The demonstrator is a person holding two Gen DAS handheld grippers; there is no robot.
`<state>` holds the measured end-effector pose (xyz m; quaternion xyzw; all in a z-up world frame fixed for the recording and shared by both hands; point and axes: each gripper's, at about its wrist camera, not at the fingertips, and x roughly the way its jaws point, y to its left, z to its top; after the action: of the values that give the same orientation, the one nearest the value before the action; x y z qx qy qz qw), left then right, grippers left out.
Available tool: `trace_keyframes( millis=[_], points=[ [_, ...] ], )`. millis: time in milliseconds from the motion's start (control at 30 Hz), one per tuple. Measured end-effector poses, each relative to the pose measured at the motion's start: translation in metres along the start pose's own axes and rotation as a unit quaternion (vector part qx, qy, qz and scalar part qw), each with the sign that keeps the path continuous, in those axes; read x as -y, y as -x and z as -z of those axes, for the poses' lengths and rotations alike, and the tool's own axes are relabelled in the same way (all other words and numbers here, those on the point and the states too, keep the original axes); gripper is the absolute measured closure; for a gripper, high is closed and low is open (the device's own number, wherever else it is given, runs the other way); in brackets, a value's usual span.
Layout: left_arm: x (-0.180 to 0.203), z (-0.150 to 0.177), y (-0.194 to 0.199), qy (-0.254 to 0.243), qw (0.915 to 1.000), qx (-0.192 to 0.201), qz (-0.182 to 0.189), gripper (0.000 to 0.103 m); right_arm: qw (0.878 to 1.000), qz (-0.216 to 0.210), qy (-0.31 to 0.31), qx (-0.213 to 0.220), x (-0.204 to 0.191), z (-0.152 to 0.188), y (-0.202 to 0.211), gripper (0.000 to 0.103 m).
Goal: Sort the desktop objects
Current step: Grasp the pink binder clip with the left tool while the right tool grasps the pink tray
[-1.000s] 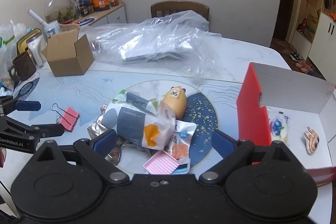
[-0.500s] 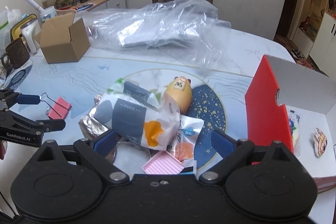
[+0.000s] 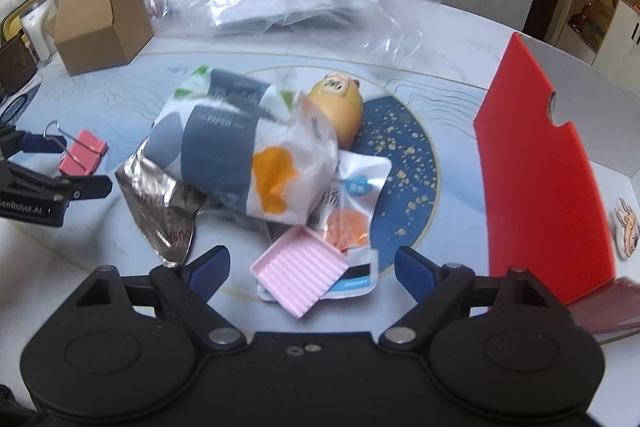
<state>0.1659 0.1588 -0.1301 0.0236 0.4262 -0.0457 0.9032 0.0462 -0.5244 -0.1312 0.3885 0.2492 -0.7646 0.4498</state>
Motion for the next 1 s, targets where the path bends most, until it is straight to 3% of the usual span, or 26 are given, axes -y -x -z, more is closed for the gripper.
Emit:
trace_keyframes(
  millis=[267, 633, 700, 867, 1000],
  points=[
    [-0.005, 0.000, -0.003, 0.011, 0.9999, -0.001, 0.003, 0.004, 0.999, 0.030, 0.028, 0.017, -0.011, 0.000, 0.003, 0.022],
    [-0.003, 0.000, -0.005, 0.007, 1.0000, 0.004, 0.005, 0.005, 0.995, 0.022, 0.095, 0.000, -0.024, 0.006, -0.007, 0.034],
    [-0.002, -0.001, -0.004, 0.004, 0.9999, 0.005, 0.008, 0.011, 0.996, 0.023, 0.090, -0.002, -0.022, 0.005, -0.009, 0.037],
    [-0.001, -0.001, -0.006, 0.003, 1.0000, 0.005, 0.004, 0.013, 0.996, 0.023, 0.080, -0.002, -0.019, 0.005, -0.007, 0.048],
    [-0.002, -0.002, -0.005, 0.005, 0.9999, 0.012, 0.001, 0.027, 0.997, 0.022, 0.070, -0.001, -0.018, 0.003, -0.005, 0.049]
  ],
)
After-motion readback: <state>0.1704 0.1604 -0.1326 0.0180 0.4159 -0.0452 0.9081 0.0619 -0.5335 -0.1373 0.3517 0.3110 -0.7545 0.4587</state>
